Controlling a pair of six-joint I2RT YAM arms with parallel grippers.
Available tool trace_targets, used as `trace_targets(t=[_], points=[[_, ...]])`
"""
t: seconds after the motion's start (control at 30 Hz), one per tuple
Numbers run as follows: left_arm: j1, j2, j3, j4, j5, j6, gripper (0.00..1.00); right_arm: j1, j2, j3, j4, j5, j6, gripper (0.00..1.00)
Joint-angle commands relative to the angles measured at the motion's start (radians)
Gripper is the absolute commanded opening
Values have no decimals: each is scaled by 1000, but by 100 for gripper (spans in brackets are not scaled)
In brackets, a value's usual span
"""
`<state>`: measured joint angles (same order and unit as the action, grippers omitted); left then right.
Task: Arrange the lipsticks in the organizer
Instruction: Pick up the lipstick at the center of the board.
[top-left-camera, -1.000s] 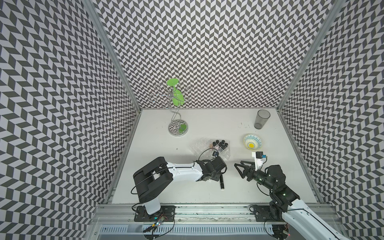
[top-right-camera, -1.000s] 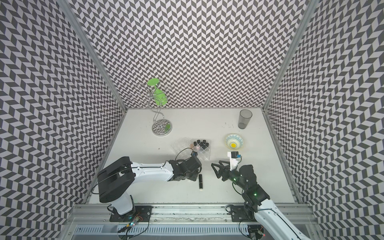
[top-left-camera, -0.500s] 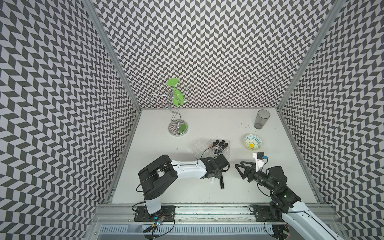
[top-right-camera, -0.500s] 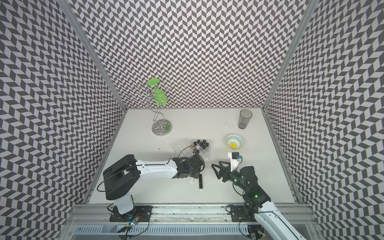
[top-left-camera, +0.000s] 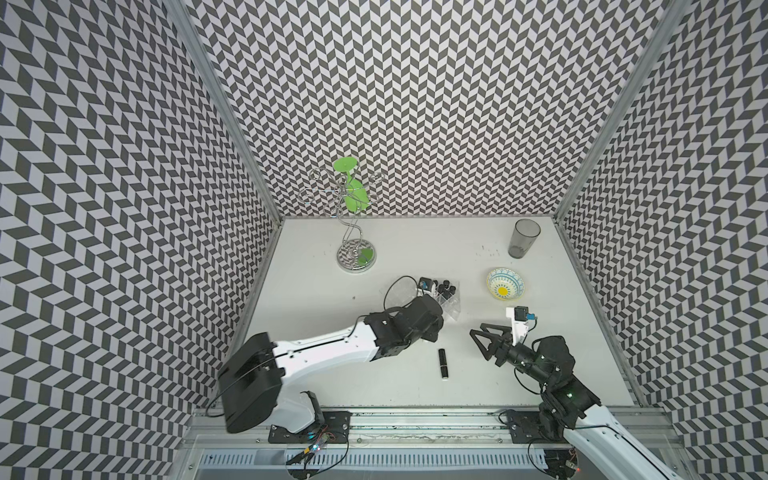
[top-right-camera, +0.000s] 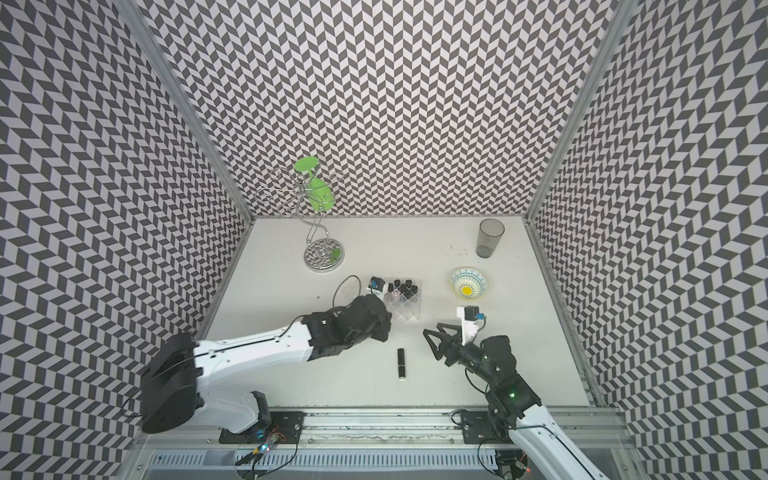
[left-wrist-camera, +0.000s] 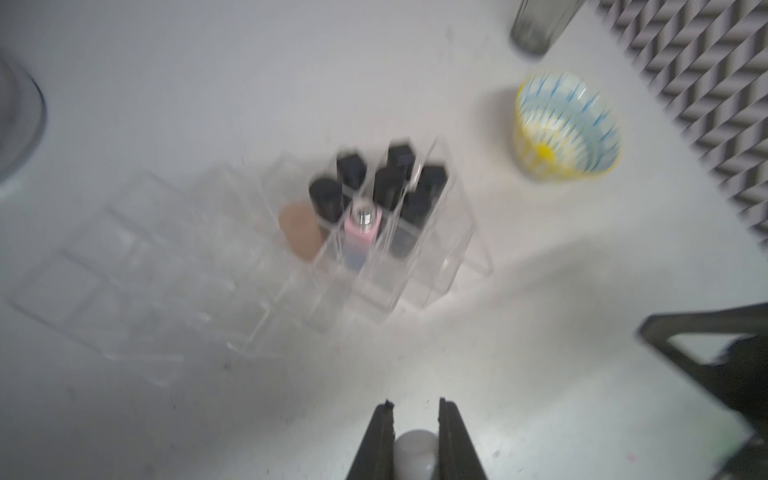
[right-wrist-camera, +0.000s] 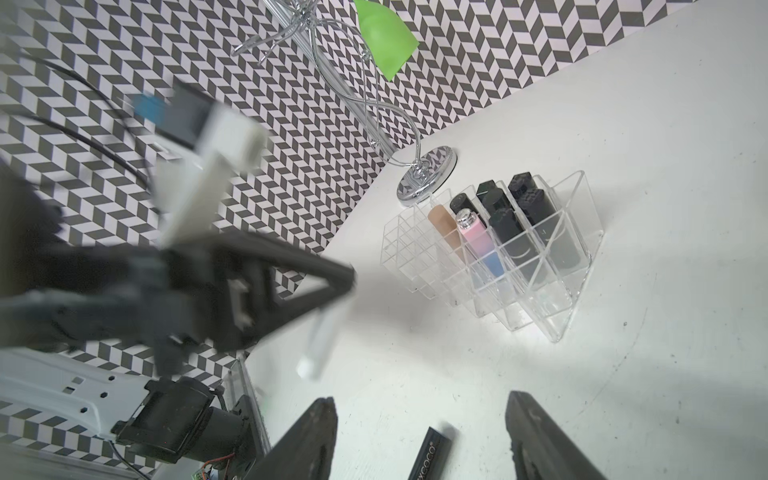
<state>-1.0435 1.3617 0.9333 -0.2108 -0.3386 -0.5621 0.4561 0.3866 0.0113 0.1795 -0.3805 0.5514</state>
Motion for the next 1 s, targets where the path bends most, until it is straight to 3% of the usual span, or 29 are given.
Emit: trace_targets(t=[0.0, 0.07, 0.17, 0.37, 0.57, 0.8, 0.97], points=[[29, -84, -97, 290, -145, 163, 0, 4, -17, -32, 95, 15, 8, 68], [70, -99, -159, 413, -163, 214, 0, 5, -17, -53, 124, 24, 6, 68], [142, -82, -200, 526, -80, 206, 0, 5, -20, -73, 155, 48, 4, 68], [198, 29, -242, 744, -124, 229, 0, 5, -24, -86, 182, 63, 3, 68], [290, 166, -251, 975, 26, 221, 0, 5, -17, -119, 242, 70, 5, 66], [304, 290, -176, 1051, 11, 298, 0, 4, -15, -139, 271, 117, -8, 66], [304, 377, -145, 1075, 20, 289, 0, 5, -22, -131, 253, 120, -17, 66]])
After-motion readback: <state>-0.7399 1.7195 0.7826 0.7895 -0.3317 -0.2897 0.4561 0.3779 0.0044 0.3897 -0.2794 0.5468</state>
